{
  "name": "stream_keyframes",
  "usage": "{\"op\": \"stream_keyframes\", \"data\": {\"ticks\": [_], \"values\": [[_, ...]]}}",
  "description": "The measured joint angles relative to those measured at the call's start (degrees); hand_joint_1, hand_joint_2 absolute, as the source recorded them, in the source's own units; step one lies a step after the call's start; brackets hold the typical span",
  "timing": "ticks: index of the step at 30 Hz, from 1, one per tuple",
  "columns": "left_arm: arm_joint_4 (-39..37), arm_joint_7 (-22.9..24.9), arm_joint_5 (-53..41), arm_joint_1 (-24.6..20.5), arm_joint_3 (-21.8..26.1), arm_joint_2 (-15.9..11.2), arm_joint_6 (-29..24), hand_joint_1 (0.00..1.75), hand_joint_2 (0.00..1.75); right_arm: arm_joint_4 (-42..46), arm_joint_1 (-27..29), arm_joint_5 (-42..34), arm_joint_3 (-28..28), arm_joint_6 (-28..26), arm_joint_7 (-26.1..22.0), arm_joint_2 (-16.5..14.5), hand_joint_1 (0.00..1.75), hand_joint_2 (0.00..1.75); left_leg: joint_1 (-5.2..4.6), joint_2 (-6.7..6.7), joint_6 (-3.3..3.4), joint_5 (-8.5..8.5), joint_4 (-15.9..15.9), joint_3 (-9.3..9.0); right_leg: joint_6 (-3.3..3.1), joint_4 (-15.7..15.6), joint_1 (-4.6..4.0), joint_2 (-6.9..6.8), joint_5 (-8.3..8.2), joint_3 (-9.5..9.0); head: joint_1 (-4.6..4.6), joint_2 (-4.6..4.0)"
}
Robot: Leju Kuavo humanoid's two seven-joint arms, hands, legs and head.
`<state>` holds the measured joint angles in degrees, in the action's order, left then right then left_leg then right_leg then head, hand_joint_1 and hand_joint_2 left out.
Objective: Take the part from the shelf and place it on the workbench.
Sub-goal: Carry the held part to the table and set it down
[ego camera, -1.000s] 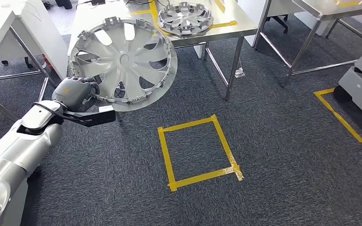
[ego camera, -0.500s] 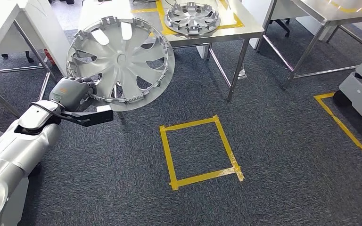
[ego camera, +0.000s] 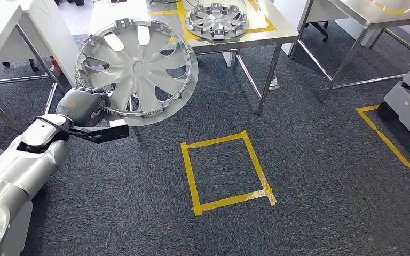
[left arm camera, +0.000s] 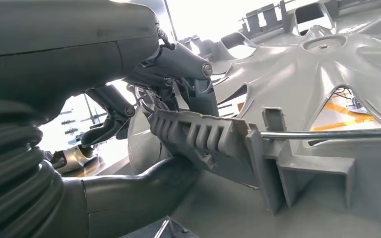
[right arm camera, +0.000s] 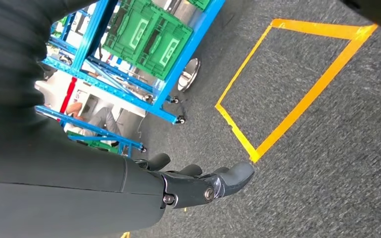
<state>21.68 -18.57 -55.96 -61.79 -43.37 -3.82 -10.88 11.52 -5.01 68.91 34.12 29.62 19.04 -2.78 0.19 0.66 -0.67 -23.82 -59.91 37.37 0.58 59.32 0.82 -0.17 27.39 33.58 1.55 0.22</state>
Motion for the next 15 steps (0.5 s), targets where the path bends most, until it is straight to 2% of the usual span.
{"op": "stream_keyframes", "data": {"ticks": [2,4,6,7,8,10,11,12,13,15], "values": [[0.0,0.0,0.0,0.0,0.0,0.0,0.0,1.75,1.75,0.0,0.0,0.0,0.0,0.0,0.0,0.0,0.0,1.75,-0.08,0.01,0.06,-0.06,-0.1,0.04,0.06,-0.1,0.06,-0.01,-0.04,-0.03,0.0,0.0],[0.0,0.0,0.2,0.0,0.0,0.0,0.0,1.75,1.75,0.0,0.0,0.0,0.0,0.0,0.0,0.0,0.0,1.75,-0.29,0.05,0.62,-0.22,0.0,0.02,0.54,-0.5,0.26,-0.08,-0.11,-0.22,0.03,0.0],[0.1,0.0,0.4,0.0,0.0,0.0,0.0,1.75,1.75,0.0,-0.1,0.1,0.0,0.0,0.0,0.0,0.0,1.75,-0.05,0.0,1.27,0.18,1.4,-0.87,1.1,-0.6,0.23,-0.11,0.06,-0.34,0.0,0.0],[0.1,0.0,0.5,0.0,0.1,0.1,-0.1,1.75,1.75,0.0,-0.1,0.1,0.0,0.0,0.0,0.0,0.0,1.75,0.12,-0.11,1.48,0.5,2.2,-1.45,1.18,0.4,0.1,-0.03,0.65,0.13,-0.05,0.0],[0.2,0.0,0.5,-0.1,0.1,0.2,-0.1,1.75,1.75,0.0,-0.2,0.1,0.0,0.0,0.0,0.0,0.0,1.75,0.31,-0.18,1.63,0.77,2.8,-1.95,1.21,2.7,0.01,0.09,1.81,1.27,-0.15,0.0],[0.1,-0.1,0.6,-0.2,0.1,0.3,-0.1,1.75,1.75,0.0,-0.2,0.1,0.0,0.0,0.0,0.0,0.0,1.75,0.29,-0.28,1.85,0.75,3.0,-2.18,1.24,9.7,0.1,0.25,4.75,5.08,-0.29,0.0],[0.1,-0.1,0.6,-0.2,0.1,0.4,-0.2,1.75,1.75,0.0,-0.1,0.1,0.0,0.0,0.0,0.0,0.0,1.75,0.31,-0.24,1.79,0.63,2.8,-2.15,1.34,12.7,0.23,0.27,5.53,6.9,-0.33,0.0],[0.0,-0.1,0.7,-0.1,0.1,0.4,-0.1,1.75,1.75,0.0,0.0,0.2,0.0,0.0,0.0,0.0,0.0,1.75,0.38,-0.17,1.65,0.44,2.6,-2.13,1.5,14.0,0.43,0.26,5.22,7.9,-0.34,0.0],[-0.1,-0.1,0.7,-0.1,0.1,0.5,-0.1,1.75,1.75,0.0,0.0,0.2,0.0,0.0,0.0,0.1,0.0,1.75,0.52,-0.09,1.39,0.19,2.3,-2.11,1.68,13.1,0.65,0.24,3.9,7.86,-0.35,0.0],[-0.2,-0.1,0.7,0.0,0.1,0.5,-0.1,1.75,1.75,0.0,0.0,0.2,0.0,0.0,0.0,0.1,0.0,1.75,0.93,0.04,0.52,-0.57,1.2,-1.96,2.18,6.7,1.16,0.22,0.2,5.21,-0.37,0.0]]}}
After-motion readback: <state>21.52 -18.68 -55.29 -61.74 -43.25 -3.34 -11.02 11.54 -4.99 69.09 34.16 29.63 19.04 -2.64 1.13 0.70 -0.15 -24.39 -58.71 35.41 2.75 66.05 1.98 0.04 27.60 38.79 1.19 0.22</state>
